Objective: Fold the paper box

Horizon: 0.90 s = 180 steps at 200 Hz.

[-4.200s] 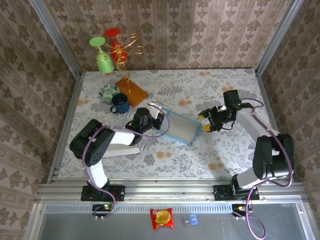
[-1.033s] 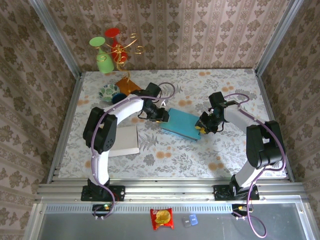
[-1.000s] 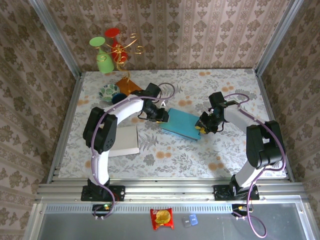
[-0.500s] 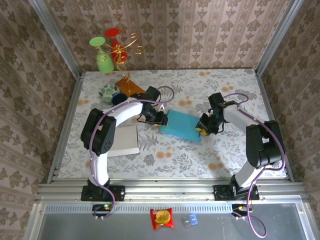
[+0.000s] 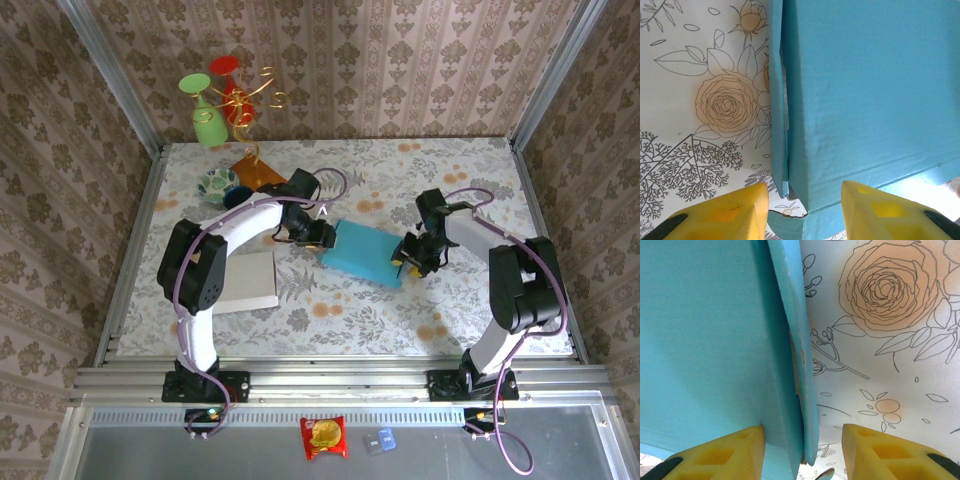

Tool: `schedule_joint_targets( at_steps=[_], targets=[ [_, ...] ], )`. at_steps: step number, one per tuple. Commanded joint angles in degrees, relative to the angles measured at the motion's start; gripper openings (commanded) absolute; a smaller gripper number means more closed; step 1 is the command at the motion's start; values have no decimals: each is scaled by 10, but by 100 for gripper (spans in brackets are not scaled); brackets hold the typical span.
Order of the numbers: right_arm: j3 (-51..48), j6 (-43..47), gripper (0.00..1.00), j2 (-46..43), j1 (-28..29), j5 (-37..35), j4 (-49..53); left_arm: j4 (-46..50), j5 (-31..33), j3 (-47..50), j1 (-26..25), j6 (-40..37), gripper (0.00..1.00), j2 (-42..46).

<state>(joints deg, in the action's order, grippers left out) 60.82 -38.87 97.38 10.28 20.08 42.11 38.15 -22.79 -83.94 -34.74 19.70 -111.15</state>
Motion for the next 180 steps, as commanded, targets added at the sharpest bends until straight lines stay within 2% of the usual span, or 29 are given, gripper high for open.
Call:
schedule_joint_targets(
  at_steps=[1,92,180],
  targets=[
    [-9,13,42,22,3,-17,-3,-17,-20,-6,7,4,44,-6],
    [-15,10,28,29,2,-14,-18,-83,-56,34,11,8,45,-31],
    [-21,31,27,21,0,3,-37,-129,-54,85,13,14,34,-26]
  ],
)
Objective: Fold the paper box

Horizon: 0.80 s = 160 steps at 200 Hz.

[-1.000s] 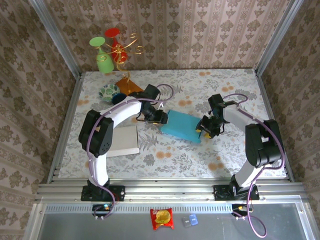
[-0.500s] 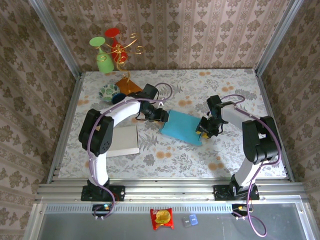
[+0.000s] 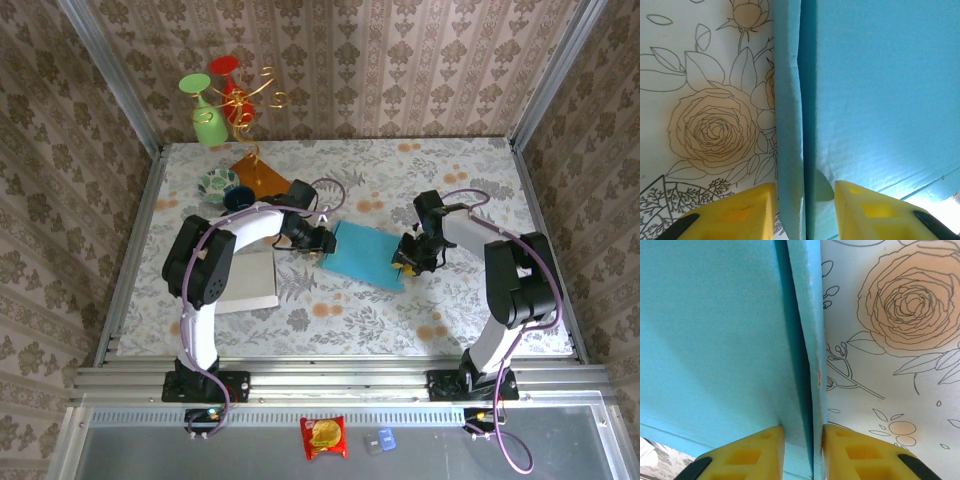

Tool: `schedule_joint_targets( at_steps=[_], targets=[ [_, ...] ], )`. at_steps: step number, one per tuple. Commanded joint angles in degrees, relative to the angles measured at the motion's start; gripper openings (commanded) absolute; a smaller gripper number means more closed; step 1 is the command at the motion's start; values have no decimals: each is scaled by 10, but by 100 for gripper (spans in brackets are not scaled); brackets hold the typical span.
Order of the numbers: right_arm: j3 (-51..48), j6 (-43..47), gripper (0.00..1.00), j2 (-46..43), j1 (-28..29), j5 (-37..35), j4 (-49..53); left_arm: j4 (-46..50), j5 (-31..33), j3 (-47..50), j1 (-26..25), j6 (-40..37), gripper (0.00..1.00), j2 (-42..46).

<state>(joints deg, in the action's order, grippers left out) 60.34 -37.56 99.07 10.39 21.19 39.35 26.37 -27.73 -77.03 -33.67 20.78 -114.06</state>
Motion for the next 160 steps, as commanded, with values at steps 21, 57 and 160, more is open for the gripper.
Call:
schedule_joint_targets(
  at_steps=[21,57,160],
  targets=[
    [-22,30,31,-6,-4,-1,-29,-24,-6,27,4,6,30,7],
    [-46,38,44,-31,-15,17,-81,-32,-5,35,6,4,27,10],
    [-168,-29,71,-63,-41,134,-366,-103,-44,89,35,32,17,16]
  ],
)
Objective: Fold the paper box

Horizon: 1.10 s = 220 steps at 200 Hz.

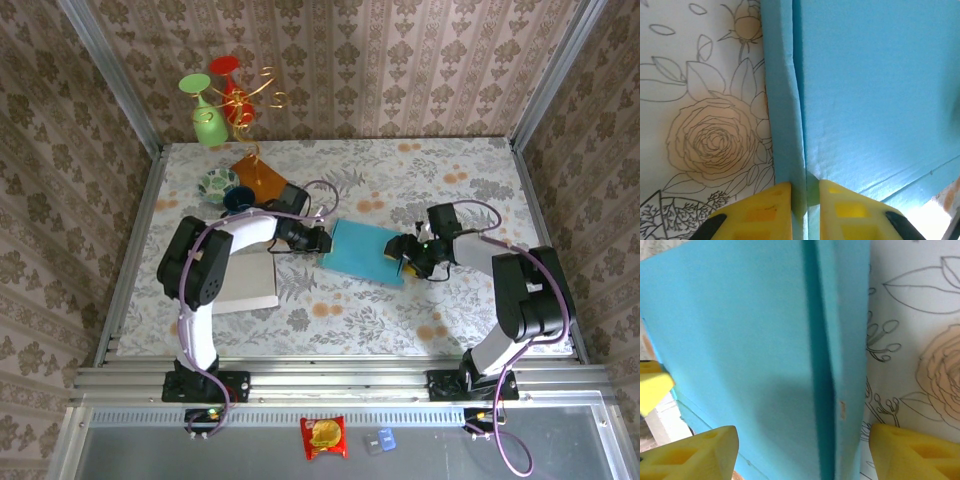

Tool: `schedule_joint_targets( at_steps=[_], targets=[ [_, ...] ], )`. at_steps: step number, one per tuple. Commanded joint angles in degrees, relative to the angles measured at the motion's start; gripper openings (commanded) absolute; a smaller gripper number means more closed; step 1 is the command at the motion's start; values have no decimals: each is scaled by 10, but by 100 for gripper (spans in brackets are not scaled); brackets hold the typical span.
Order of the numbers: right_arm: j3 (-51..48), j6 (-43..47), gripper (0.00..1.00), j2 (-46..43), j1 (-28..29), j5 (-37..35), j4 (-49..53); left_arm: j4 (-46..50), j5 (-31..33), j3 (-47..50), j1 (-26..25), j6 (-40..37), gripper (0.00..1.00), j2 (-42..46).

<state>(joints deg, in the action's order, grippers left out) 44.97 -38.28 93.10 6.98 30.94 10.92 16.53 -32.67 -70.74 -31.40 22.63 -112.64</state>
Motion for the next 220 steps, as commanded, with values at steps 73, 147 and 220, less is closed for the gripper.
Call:
schedule_joint_targets(
  at_steps=[73,147,220],
  targets=[
    [-37,-27,74,-13,-7,63,-128,-22,-7,51,37,16,8,-4],
    [-36,-101,67,25,12,136,-266,-43,-18,59,48,22,7,-18],
    [-15,-140,52,38,22,148,-280,-70,-17,67,49,22,8,-7]
  ],
)
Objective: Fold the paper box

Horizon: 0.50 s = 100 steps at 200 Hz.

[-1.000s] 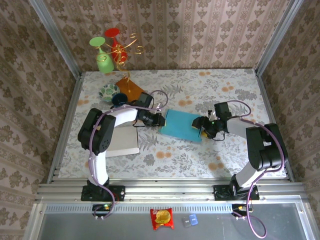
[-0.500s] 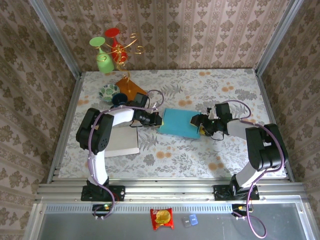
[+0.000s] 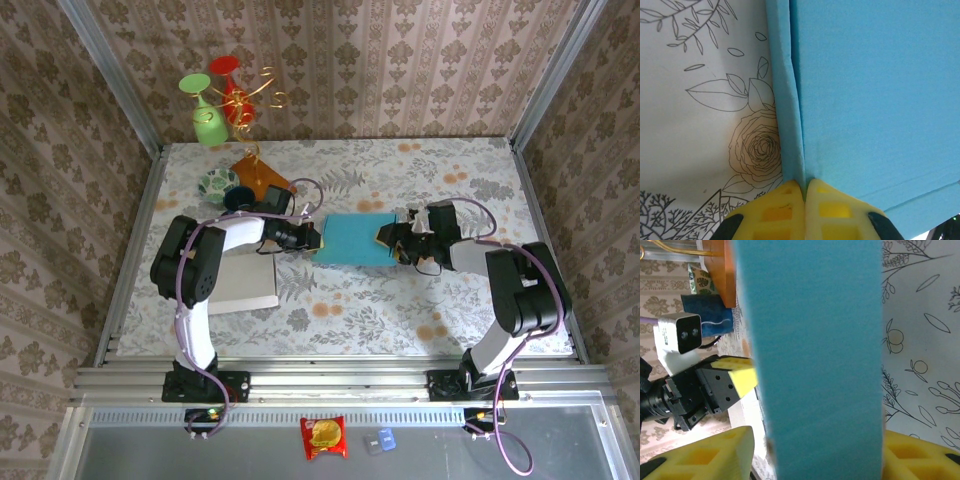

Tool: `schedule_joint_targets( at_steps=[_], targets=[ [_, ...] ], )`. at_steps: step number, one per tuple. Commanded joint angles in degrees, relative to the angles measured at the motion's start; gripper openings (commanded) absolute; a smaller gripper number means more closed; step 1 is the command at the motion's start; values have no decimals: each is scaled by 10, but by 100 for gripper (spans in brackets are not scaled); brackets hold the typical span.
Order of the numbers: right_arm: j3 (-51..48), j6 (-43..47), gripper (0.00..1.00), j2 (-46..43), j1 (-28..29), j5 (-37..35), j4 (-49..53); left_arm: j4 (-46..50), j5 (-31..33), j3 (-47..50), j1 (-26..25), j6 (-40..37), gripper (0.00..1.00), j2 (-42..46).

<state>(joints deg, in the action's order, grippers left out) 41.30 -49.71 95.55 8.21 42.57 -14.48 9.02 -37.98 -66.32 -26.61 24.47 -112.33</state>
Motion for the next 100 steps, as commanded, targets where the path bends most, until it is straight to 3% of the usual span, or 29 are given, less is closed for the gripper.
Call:
schedule_joint_targets(
  at_steps=[1,15,43,70,100],
  targets=[
    [22,-27,51,14,10,31,-26,5,37,23,1,4,8,-10],
    [24,-41,44,12,11,30,-28,-7,41,30,1,0,11,6],
    [25,-75,38,-8,9,21,-22,-40,88,61,-5,-30,25,82],
    [32,-120,36,-33,2,16,6,-139,120,130,-21,-129,33,196],
    [58,-181,36,-66,-4,21,80,-252,18,201,-37,-302,47,293]
  ],
)
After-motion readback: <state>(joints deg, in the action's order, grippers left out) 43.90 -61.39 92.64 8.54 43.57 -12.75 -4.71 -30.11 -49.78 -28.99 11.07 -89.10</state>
